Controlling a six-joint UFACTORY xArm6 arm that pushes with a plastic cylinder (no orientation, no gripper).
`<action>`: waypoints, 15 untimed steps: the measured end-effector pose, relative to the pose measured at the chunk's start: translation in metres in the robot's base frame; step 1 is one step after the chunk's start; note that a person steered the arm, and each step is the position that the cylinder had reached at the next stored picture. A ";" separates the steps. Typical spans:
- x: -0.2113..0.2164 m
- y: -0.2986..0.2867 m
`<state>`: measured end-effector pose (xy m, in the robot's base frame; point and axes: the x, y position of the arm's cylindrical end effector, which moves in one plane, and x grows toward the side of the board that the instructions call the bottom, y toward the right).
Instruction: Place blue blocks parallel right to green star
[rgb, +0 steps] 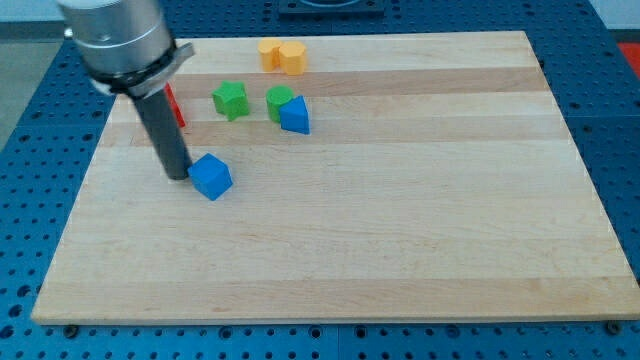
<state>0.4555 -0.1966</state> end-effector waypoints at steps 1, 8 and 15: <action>0.031 -0.009; 0.030 0.136; -0.069 0.122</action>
<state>0.3866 -0.0742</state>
